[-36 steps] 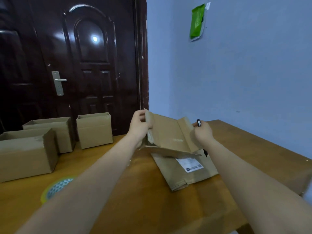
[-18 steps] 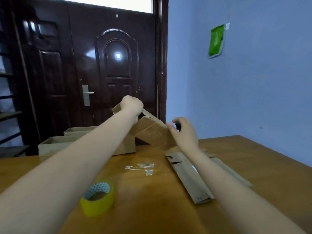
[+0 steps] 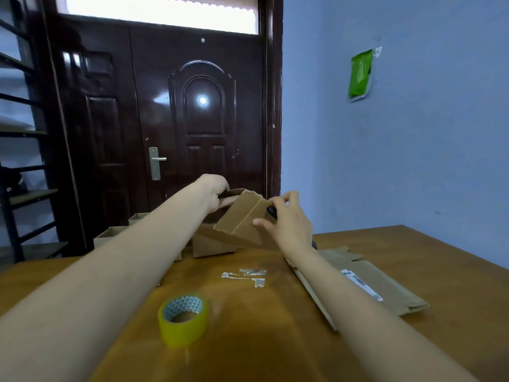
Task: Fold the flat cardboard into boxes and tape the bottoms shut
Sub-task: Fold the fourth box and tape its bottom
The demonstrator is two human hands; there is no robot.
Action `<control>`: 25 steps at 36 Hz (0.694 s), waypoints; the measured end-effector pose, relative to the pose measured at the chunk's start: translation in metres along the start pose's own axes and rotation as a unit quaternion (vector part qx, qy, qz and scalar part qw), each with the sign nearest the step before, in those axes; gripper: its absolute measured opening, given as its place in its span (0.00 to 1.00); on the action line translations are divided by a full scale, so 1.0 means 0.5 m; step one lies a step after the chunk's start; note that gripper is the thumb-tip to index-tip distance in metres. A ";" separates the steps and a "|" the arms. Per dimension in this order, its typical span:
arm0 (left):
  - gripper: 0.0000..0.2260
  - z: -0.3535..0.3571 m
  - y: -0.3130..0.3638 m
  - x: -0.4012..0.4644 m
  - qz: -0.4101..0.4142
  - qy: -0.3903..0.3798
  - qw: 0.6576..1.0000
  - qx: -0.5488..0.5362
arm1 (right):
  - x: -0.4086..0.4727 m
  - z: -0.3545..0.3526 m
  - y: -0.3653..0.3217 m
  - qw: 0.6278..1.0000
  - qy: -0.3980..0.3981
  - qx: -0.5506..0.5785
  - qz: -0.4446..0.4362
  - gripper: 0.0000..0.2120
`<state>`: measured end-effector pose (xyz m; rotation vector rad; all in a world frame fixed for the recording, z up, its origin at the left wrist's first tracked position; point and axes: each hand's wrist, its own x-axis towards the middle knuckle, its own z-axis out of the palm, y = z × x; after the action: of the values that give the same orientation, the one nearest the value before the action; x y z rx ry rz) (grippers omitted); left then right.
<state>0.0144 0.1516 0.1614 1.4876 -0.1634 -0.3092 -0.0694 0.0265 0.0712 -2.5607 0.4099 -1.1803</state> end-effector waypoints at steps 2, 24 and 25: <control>0.10 -0.001 -0.002 0.000 0.015 -0.001 0.999 0.034 | 0.008 0.005 0.003 0.999 -0.009 0.040 -0.006 0.18; 0.16 -0.246 -0.159 0.188 0.310 0.175 0.915 0.192 | 0.096 0.185 0.101 0.902 -0.034 0.384 0.194 0.05; 0.14 -0.254 -0.176 0.195 0.309 0.180 0.918 0.172 | 0.094 0.197 0.104 0.898 -0.029 0.391 0.202 0.04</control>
<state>0.1354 0.2382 0.0557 1.7240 -0.3931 0.5286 0.0290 -0.0247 0.0228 -1.7042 0.3363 -0.8658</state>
